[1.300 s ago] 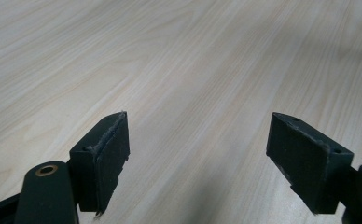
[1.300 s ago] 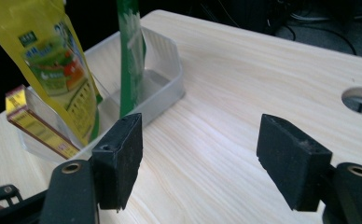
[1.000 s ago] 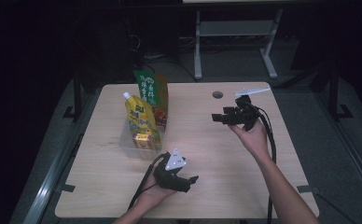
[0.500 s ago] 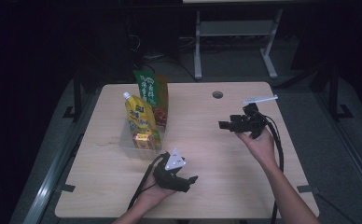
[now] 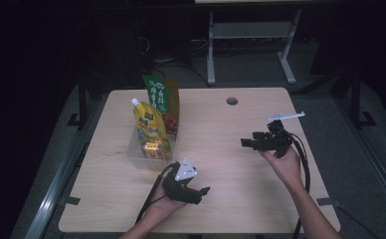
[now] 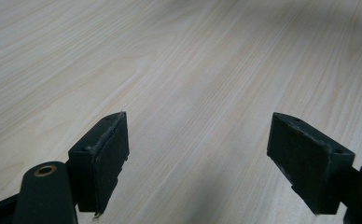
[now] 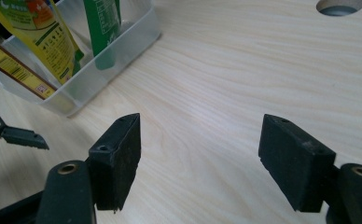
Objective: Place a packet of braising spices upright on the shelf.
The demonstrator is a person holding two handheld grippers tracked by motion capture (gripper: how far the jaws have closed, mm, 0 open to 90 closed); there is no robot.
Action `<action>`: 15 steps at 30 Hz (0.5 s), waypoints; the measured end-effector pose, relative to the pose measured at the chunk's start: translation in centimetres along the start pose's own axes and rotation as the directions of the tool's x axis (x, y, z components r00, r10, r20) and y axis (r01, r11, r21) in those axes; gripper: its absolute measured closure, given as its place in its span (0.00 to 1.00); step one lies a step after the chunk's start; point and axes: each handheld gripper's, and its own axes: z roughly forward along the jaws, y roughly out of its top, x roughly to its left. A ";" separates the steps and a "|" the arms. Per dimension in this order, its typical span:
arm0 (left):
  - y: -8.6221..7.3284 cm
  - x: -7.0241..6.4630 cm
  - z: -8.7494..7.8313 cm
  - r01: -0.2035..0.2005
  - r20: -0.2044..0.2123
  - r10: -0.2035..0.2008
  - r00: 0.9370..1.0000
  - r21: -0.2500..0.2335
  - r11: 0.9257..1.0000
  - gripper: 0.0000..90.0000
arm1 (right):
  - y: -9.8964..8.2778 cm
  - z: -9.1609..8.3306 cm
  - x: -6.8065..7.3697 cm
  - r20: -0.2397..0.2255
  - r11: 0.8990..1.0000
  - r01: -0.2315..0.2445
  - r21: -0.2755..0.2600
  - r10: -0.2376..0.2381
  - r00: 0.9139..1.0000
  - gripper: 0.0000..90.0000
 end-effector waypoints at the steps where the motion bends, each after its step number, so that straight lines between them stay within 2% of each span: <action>1: 0.0 0.0 0.0 0.000 -0.001 0.000 1.000 0.000 1.000 0.22 | -0.1 -0.1 0.0 0.002 1.000 -0.007 0.003 0.007 1.000 0.32; 5: -0.1 0.0 0.0 0.013 0.000 -0.013 1.000 -0.008 1.000 0.22 | -0.9 -0.6 -0.1 -0.003 1.000 -0.009 -0.006 0.009 1.000 0.32; 15: -0.2 0.2 0.0 0.007 -0.002 -0.007 1.000 0.000 1.000 0.22 | -3.4 -1.6 -0.5 -0.010 1.000 -0.028 -0.007 0.028 1.000 0.32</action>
